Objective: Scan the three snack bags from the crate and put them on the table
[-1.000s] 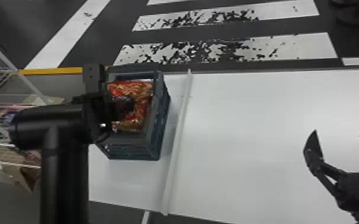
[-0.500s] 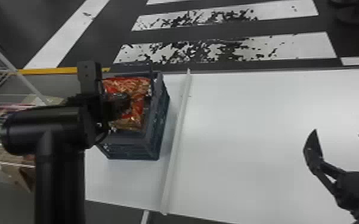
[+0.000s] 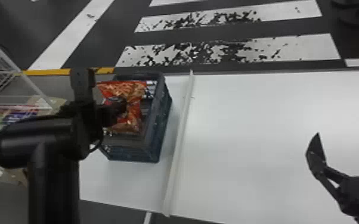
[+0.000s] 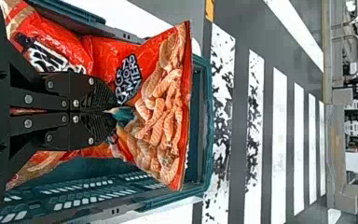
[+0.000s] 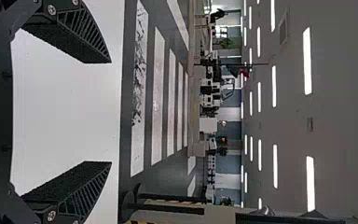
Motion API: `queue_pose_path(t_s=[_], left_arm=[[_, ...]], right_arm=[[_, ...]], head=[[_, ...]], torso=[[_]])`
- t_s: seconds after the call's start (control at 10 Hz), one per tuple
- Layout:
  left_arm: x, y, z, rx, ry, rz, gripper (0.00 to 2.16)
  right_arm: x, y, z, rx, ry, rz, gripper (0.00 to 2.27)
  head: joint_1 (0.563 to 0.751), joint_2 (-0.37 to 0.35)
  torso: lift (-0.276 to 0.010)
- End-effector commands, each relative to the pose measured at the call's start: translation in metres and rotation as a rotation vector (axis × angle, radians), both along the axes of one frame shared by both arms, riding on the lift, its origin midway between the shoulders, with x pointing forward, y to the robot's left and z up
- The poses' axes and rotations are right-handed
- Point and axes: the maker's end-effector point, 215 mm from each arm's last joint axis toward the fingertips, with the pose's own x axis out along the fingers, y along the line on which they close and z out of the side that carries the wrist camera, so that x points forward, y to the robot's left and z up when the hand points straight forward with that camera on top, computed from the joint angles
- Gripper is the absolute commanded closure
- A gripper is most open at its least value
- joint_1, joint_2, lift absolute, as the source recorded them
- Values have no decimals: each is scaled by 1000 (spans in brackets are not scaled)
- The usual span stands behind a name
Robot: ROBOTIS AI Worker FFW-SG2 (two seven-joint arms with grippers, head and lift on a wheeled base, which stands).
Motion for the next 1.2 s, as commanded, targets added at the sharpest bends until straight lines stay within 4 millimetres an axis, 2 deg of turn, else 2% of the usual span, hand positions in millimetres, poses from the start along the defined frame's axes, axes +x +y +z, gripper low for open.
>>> queue_pose_path(t_s=[0.0, 0.3, 0.4, 0.7, 0.9, 1.0, 1.1], left_arm=[[1, -5, 21, 11, -46, -6, 1885], [6, -17, 41, 31, -109, -31, 1885], [2, -24, 50, 34, -130, -41, 1885], [-12, -37, 101, 24, -236, -66, 1885], [-21, -47, 114, 9, -256, -86, 1885], [-26, -59, 120, -1, -271, -101, 1885], [-29, -78, 123, -32, -275, -131, 1885]], right_arm=[[-3, -1, 4, 5, -7, -3, 110], [-9, -8, 8, 5, -18, -14, 113], [-10, -9, 12, 7, -24, -18, 113], [-7, -14, 22, 11, -43, -27, 113], [-4, -25, 33, 30, -66, -55, 113], [-2, -30, 37, 34, -74, -64, 113], [-1, -35, 38, 30, -75, -75, 113]], head=[[695, 284], [695, 273], [695, 264], [695, 243], [695, 222], [695, 210], [695, 205]], torso=[[-94], [-94], [-94], [-94], [-94], [-94], [-94]])
